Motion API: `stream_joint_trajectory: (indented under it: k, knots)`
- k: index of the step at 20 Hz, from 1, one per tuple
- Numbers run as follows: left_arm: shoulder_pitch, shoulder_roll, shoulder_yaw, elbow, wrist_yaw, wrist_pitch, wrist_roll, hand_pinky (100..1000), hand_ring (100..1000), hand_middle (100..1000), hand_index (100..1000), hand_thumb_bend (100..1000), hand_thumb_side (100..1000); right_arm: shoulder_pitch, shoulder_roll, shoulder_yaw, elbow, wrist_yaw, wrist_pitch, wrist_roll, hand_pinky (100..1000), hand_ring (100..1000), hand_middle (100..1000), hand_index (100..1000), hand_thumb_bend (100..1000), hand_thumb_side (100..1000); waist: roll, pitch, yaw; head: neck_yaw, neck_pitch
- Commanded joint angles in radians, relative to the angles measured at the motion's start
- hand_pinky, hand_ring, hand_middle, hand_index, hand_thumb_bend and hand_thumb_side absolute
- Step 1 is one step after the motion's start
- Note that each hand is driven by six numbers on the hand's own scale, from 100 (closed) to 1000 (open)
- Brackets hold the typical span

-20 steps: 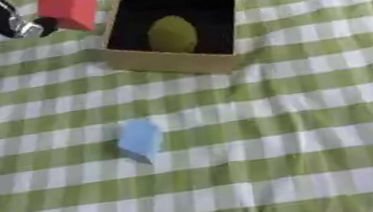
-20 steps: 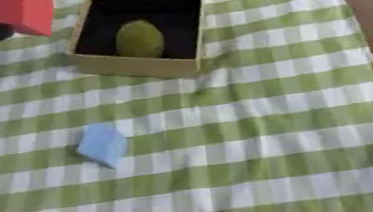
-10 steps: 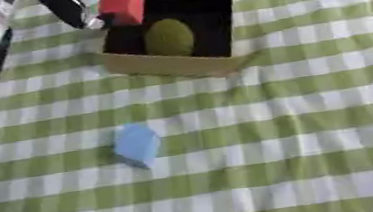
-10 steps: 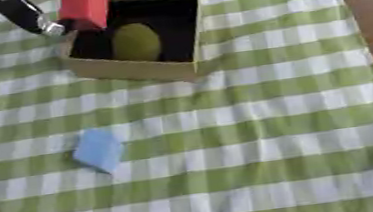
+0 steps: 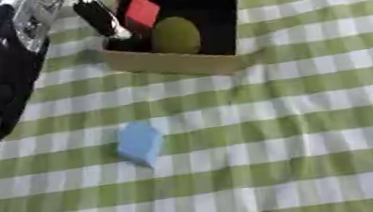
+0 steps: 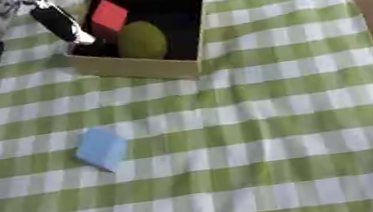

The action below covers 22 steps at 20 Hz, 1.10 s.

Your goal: Pick up objects on the table and place them in the box.

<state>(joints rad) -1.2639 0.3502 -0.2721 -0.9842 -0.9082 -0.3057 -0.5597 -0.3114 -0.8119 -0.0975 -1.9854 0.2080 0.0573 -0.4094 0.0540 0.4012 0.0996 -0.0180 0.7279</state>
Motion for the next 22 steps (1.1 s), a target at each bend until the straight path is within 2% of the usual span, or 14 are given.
stream_joint_trajectory:
  k: [1,3,5,7,9,12,17,22]
  knots:
    - [-0.024,0.029,0.023,-0.093,0.044,0.009,0.009,907,860,787,922,509,391,-0.001,-0.017,-0.012,-0.015,-0.004,0.004,0.0,866,876,562,828,100,470,0.01,-0.015,0.004,-0.001,-0.001]
    - [-0.018,0.046,0.02,-0.156,0.106,0.019,-0.002,900,850,775,912,437,372,0.003,-0.017,-0.015,-0.015,-0.004,0.006,-0.003,866,876,562,828,100,470,0.011,-0.019,0.007,-0.006,0.003]
    - [-0.004,0.077,-0.007,-0.236,0.184,0.025,-0.027,898,847,770,908,433,375,0.008,-0.017,-0.021,-0.015,-0.002,0.007,-0.009,866,876,563,828,100,470,0.012,-0.024,0.011,-0.014,0.005]
    - [0.021,0.118,-0.058,-0.333,0.27,0.035,-0.072,898,844,768,904,424,368,0.016,-0.018,-0.027,-0.015,-0.001,0.008,-0.018,866,876,564,828,100,501,0.013,-0.029,0.015,-0.022,0.005]
    - [0.046,0.157,-0.111,-0.434,0.349,0.067,-0.12,899,849,771,903,433,357,0.021,-0.018,-0.031,-0.015,0.0,0.01,-0.024,866,876,563,828,100,470,0.013,-0.034,0.018,-0.027,0.008]
    - [0.087,0.23,-0.18,-0.588,0.411,0.116,-0.16,901,851,772,904,467,364,0.031,-0.02,-0.036,-0.015,0.002,0.011,-0.031,866,876,564,828,100,470,0.013,-0.043,0.027,-0.037,0.015]
    - [0.144,0.332,-0.253,-0.815,0.494,0.241,-0.173,900,849,771,904,503,365,0.032,-0.021,-0.038,-0.015,0.002,0.022,-0.034,866,876,564,827,100,470,0.013,-0.054,0.045,-0.049,0.021]
    - [0.175,0.384,-0.307,-0.947,0.54,0.302,-0.27,906,855,780,911,548,372,0.029,-0.013,-0.034,-0.015,-0.002,0.02,-0.029,866,877,563,827,100,470,0.012,-0.057,0.05,-0.056,0.024]
